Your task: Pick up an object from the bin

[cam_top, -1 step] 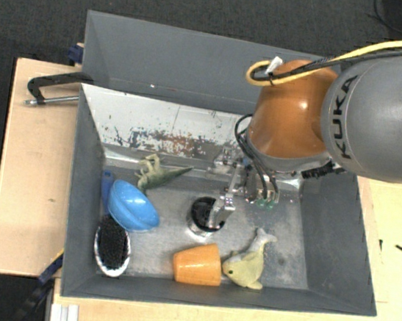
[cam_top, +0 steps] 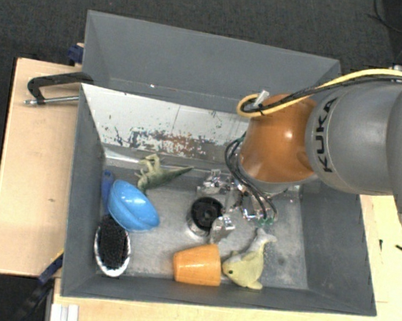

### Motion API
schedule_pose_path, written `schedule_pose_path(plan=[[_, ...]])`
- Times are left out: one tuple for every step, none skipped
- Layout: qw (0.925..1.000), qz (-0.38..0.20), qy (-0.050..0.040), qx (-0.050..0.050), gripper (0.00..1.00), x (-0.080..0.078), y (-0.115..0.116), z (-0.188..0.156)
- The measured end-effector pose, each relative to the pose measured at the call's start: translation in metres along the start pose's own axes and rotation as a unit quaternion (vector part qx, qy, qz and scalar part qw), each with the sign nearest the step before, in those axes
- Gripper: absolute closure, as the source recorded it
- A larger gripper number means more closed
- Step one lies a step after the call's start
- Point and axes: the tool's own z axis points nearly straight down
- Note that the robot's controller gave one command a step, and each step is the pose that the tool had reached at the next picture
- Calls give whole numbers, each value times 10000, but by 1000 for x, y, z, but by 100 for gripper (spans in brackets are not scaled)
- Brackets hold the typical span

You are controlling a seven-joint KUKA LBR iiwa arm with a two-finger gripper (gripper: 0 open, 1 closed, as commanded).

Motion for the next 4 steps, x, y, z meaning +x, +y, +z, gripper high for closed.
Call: schedule_pose_path(plan=[[9920,-1258,-22,1,0,-25,16,-38],[9828,-1848,-5,2,0,-22,23,1],[9828,-1848,-57,1,100,-25,24,-1],[9595,-2815,-39,17,100,-33,0,-118]])
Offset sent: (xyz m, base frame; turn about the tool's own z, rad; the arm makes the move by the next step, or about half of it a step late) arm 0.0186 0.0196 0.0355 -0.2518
